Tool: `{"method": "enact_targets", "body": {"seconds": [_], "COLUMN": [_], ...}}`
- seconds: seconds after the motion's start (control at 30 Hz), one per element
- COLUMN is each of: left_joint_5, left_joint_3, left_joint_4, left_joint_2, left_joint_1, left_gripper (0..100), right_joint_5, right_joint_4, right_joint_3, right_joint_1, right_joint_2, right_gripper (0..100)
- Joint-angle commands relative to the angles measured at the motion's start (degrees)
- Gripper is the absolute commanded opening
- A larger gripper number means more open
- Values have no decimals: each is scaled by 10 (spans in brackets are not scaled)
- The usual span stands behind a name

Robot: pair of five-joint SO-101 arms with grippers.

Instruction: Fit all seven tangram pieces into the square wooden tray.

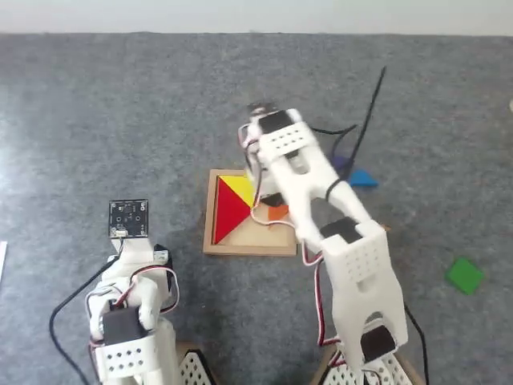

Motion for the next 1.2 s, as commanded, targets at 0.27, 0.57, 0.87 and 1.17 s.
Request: {"method": "enact_targets", "body": {"seconds": [0.27,0.57,0.87,1.17], "left_joint_5": [-1,-1,-1,-1], "left_joint_3": [-7,-7,-7,-7], "left_joint_4": [2,2,2,2], "left_joint_2": [-11,-11,-11,-11], "left_joint_1": [0,1,1,1], "left_gripper": [82,82,82,82], "right_joint_5": [9,97,100,251], "right_joint_4": [57,143,129,123], "right_joint_3": [-7,25,150,251], "right_joint_1": [0,62,189,372], "right_joint_2": [-154,-338,-403,-423], "right_gripper": [8,9,9,9]}}
